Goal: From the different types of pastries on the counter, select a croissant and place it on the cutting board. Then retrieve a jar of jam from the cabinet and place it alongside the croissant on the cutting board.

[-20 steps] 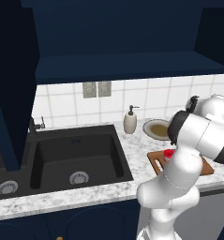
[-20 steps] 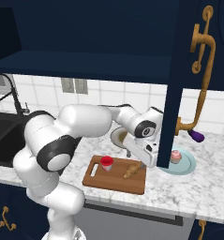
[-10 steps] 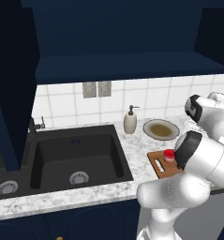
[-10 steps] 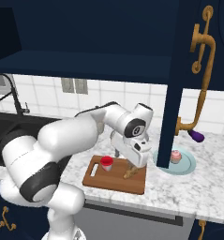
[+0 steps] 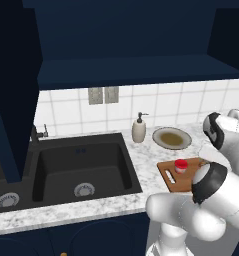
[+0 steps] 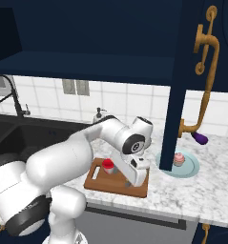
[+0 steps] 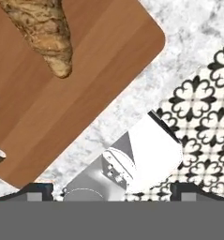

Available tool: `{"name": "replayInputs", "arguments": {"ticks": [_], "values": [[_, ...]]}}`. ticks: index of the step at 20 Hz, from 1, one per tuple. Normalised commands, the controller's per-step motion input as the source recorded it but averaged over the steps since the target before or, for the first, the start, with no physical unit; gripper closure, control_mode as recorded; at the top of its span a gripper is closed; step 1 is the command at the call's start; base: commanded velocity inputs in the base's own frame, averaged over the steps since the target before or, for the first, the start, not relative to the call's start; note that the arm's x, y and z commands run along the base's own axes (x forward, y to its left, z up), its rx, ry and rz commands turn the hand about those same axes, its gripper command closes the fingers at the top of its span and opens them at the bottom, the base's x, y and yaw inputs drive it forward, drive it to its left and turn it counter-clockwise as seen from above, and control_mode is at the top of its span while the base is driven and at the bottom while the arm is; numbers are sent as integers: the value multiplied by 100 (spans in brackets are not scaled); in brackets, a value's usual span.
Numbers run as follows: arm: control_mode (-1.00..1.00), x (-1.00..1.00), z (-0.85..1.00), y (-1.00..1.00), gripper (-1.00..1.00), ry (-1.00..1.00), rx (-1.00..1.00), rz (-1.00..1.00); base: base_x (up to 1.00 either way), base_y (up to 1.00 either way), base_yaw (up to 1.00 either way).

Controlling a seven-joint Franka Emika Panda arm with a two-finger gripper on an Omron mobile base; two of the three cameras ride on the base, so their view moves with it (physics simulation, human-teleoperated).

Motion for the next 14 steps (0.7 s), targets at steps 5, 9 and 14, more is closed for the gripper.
{"name": "replayInputs", "arguments": {"ticks": [5,9,14], "values": [[-100,-67,-16,0,-100,26,-7,-16,0,0,0],[-100,-93,-3,0,-100,21,-7,-18,0,0,0],[-100,-97,0,1,-100,15,-1,-19,0,0,0]]}}
